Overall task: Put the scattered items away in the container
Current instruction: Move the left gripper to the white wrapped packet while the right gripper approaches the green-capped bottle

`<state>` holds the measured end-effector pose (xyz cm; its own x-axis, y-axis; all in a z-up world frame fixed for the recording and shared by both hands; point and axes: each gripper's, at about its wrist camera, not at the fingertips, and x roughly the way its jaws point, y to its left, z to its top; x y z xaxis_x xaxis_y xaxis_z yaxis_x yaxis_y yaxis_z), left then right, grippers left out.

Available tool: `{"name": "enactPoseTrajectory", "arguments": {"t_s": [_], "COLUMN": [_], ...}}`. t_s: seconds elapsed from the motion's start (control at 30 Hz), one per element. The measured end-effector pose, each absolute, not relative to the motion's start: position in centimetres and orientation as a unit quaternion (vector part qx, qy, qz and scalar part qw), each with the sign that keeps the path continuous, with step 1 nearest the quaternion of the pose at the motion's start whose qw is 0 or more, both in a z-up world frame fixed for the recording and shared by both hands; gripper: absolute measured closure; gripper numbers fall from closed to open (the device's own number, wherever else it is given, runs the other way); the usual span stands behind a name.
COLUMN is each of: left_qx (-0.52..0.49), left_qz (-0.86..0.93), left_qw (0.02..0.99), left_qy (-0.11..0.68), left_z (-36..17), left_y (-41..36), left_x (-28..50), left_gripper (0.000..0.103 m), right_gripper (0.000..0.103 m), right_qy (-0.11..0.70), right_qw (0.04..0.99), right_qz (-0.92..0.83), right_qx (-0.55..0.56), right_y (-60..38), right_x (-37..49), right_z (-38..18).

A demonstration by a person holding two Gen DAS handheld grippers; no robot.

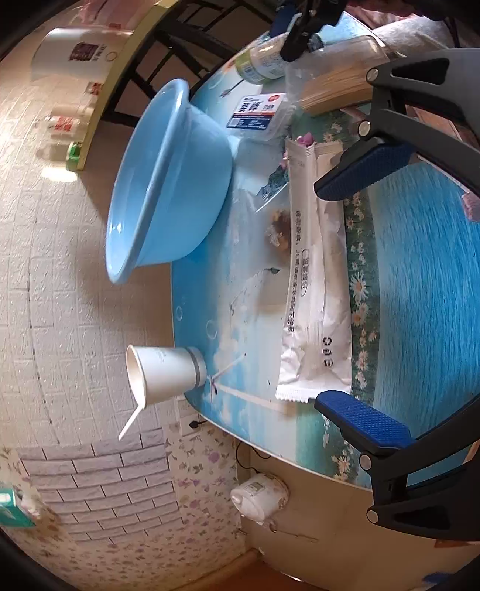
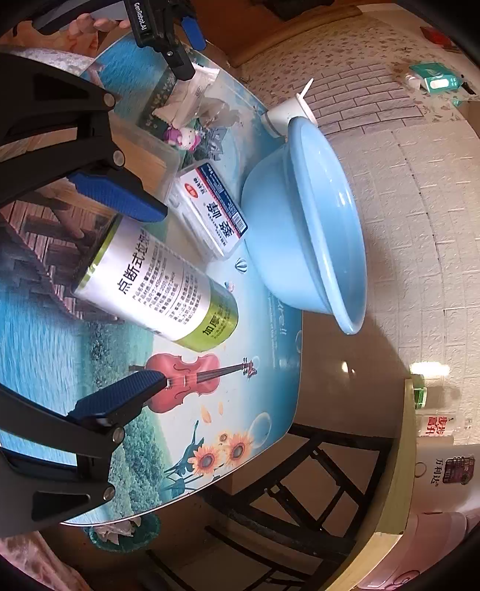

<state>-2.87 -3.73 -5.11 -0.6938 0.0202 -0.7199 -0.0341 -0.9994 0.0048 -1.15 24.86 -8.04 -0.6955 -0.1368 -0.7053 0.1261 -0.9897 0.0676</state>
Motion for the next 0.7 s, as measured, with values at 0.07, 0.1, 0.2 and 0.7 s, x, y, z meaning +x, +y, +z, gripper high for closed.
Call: {"name": "enactPoseTrajectory", "arguments": {"t_s": [0.07,0.1,0.2,0.7], "left_qx": [-0.393,-0.394,-0.395,-0.405], "left_qz": [0.919,0.918,0.917,0.909], "left_qw": [0.020,0.025,0.037,0.039], "left_qy": [0.022,0.028,0.040,0.091], "left_z": [-5.4,-5.5,-5.8,-6.9], "left_y": [-3.2,-2.9,-2.0,-0.1], "left_x": [-2.9,-2.8,-2.7,-4.3], "left_gripper": [0.000,0.000,0.000,0.000], "right_gripper": [0.019,0.019,0.019,0.019], "right_qy": [-0.011,-0.011,-0.008,-0.004], "right_qw": [0.070,0.069,0.069,0.074], "right_qz": [-0.920,-0.920,-0.919,-0.914], "right_qx": [0.386,0.386,0.387,0.399], "right_y": [24.9,24.9,24.7,24.3], "right_x": [-1.2,-1.2,-1.3,-1.8], "right_z": [-8.1,-8.1,-8.2,-8.7]}}
